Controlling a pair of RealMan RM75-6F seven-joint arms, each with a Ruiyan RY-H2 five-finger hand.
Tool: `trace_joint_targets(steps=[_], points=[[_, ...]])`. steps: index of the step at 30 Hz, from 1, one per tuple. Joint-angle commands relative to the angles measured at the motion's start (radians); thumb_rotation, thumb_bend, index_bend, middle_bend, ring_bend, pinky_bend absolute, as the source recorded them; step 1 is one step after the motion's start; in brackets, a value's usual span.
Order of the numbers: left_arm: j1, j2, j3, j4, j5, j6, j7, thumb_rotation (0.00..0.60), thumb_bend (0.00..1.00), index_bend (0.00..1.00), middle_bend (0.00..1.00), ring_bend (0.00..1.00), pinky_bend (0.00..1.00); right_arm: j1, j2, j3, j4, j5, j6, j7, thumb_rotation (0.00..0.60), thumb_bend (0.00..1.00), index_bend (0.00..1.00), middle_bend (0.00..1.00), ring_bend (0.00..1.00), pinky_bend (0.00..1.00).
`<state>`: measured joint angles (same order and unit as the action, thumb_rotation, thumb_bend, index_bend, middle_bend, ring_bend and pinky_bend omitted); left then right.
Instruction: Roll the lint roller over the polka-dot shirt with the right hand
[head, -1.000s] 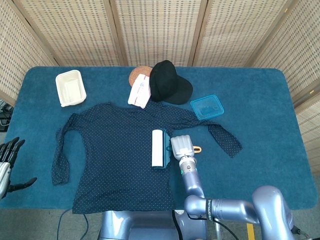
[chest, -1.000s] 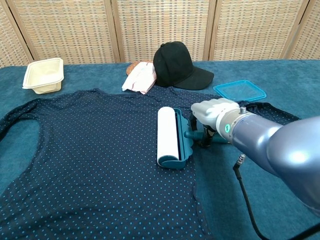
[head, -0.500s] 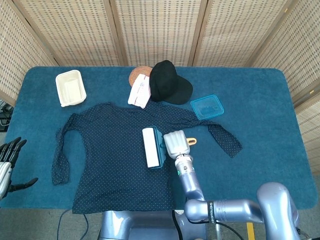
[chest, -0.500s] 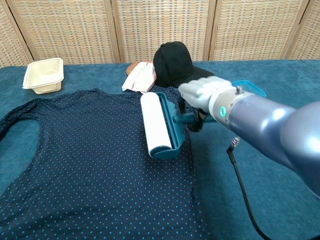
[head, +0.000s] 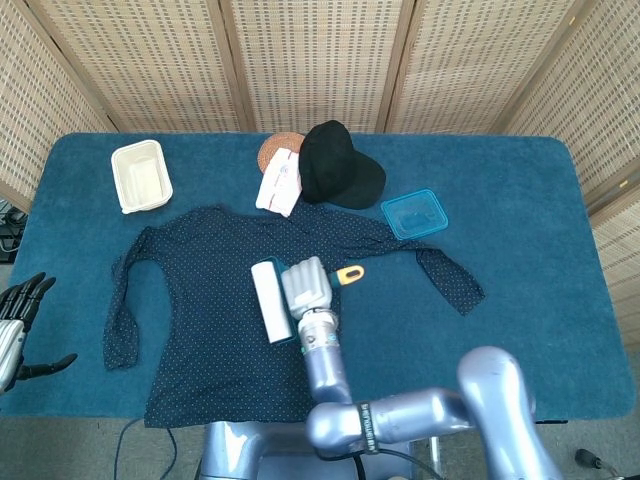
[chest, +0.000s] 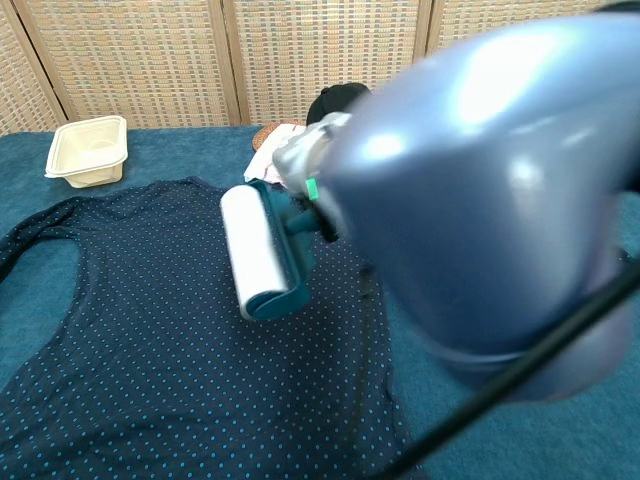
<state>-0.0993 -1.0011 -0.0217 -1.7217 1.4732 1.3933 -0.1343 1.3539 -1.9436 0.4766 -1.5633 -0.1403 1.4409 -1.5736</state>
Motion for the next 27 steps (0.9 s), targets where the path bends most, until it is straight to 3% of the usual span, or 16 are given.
trace_joint_targets(steps=[1, 11, 18, 27], points=[[-0.003, 0.002, -0.002, 0.003, -0.006, -0.006, -0.006, 0.600, 0.00, 0.00, 0.00, 0.00, 0.00, 0.064, -0.070, 0.028, 0.065, 0.040, 0.022, -0.053, 0.600, 0.89, 0.74, 1.00, 1.00, 1.00], [-0.008, 0.003, -0.002, 0.005, -0.011, -0.015, -0.012, 0.600, 0.00, 0.00, 0.00, 0.00, 0.00, 0.119, -0.172, 0.043, 0.171, 0.062, 0.026, -0.074, 0.600, 0.89, 0.74, 1.00, 1.00, 1.00], [-0.008, 0.002, -0.001, 0.006, -0.013, -0.014, -0.011, 0.600, 0.00, 0.00, 0.00, 0.00, 0.00, 0.114, -0.199, 0.009, 0.214, 0.045, 0.027, -0.093, 0.600, 0.89, 0.74, 1.00, 1.00, 1.00], [-0.011, -0.004, 0.000, 0.002, -0.014, -0.015, 0.008, 0.600, 0.00, 0.00, 0.00, 0.00, 0.00, 0.020, -0.164, -0.047, 0.245, 0.019, 0.011, -0.064, 0.600, 0.89, 0.74, 1.00, 1.00, 1.00]])
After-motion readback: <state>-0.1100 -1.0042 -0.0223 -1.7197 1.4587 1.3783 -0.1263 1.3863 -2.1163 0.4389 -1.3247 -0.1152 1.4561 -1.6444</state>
